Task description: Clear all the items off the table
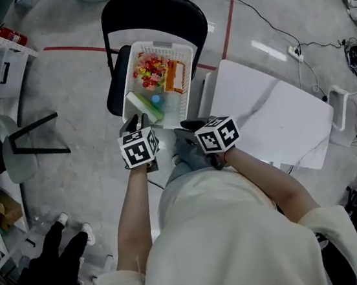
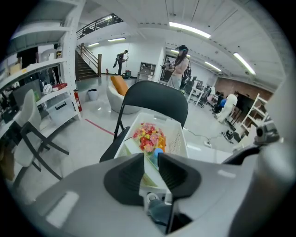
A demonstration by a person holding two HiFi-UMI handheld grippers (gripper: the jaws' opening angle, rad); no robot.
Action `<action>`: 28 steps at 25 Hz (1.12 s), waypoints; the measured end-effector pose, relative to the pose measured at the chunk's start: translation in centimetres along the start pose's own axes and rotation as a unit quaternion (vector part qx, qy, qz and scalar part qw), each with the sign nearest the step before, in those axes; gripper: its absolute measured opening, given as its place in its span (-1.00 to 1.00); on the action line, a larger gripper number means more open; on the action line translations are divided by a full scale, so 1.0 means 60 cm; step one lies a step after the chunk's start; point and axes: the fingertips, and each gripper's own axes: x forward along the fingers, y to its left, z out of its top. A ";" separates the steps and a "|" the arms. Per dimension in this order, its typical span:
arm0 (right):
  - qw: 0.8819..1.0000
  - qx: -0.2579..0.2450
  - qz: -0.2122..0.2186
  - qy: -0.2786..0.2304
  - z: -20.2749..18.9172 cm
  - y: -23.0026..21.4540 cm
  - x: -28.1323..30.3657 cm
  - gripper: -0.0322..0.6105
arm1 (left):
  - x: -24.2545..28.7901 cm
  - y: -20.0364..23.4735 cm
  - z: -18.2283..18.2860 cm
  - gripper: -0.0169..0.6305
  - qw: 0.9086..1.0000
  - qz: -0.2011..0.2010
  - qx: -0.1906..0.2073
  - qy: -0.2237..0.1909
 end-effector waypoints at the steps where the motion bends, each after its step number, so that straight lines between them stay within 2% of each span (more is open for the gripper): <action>1: 1.000 -0.001 -0.002 -0.002 -0.007 0.001 -0.004 -0.46 | -0.007 -0.006 -0.002 -0.67 1.000 -0.004 -0.001 -0.004; 7: 1.000 -0.002 -0.015 -0.025 -0.036 0.005 -0.031 -0.47 | -0.046 -0.052 -0.013 -0.91 0.999 -0.033 0.002 -0.026; 19: 0.994 0.012 -0.064 -0.088 -0.108 0.017 -0.105 -0.52 | -0.113 -0.149 -0.066 -0.91 0.994 -0.098 0.041 -0.029; 28: 0.982 0.049 -0.102 -0.152 -0.156 0.022 -0.167 -0.60 | -0.174 -0.218 -0.101 -0.92 0.986 -0.144 0.072 -0.038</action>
